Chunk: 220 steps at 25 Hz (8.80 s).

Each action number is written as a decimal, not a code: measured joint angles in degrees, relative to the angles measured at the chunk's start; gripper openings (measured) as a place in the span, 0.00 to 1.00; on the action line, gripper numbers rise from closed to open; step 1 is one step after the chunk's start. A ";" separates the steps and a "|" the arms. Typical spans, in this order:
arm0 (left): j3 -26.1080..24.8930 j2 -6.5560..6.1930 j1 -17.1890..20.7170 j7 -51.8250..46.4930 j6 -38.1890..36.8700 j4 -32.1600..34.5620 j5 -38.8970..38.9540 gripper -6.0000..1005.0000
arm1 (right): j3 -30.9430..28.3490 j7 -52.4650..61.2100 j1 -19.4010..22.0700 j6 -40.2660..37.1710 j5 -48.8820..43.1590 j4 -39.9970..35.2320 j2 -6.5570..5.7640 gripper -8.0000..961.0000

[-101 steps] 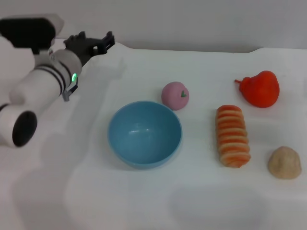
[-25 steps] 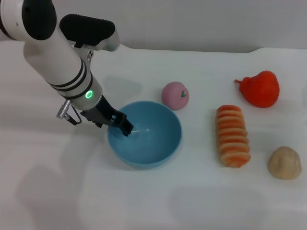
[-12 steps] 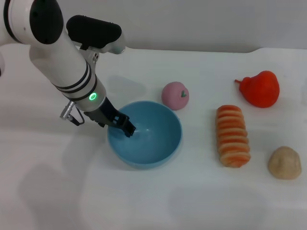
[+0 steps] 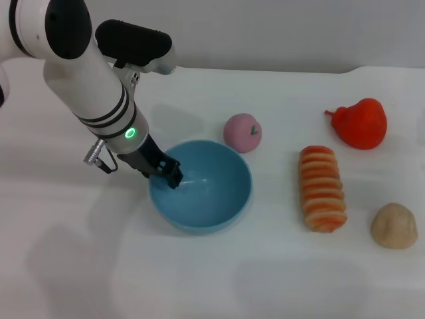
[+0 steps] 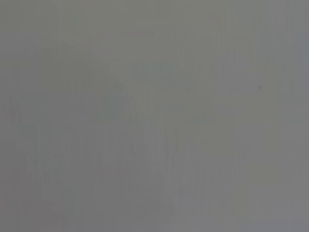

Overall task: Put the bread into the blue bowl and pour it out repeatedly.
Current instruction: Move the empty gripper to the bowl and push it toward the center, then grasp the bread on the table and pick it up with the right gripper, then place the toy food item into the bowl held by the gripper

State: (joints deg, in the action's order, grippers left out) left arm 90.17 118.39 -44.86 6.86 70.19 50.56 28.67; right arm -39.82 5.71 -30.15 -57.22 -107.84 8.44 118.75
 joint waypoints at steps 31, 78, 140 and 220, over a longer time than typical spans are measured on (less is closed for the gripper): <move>-0.11 -0.07 -0.18 1.68 0.89 0.13 0.03 0.02 | -0.52 0.00 0.31 -0.10 0.05 -0.40 -0.01 0.51; -12.72 -0.36 1.02 -1.29 -3.42 1.56 3.56 0.00 | 53.47 118.94 -23.47 -28.70 -55.14 -44.76 -9.59 0.51; -5.99 0.01 4.84 3.13 -8.01 6.46 3.35 0.00 | 80.77 135.27 -21.88 1.06 -47.88 -27.34 -0.19 0.51; 3.22 -0.18 -0.19 4.57 -1.26 6.93 11.49 0.00 | 107.09 96.95 0.01 -21.48 1.46 -60.30 0.08 0.50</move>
State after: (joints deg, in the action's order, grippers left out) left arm 93.39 118.20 -45.05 11.43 68.93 57.49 40.16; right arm 67.27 102.66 -30.14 -78.70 -106.38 -51.86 118.83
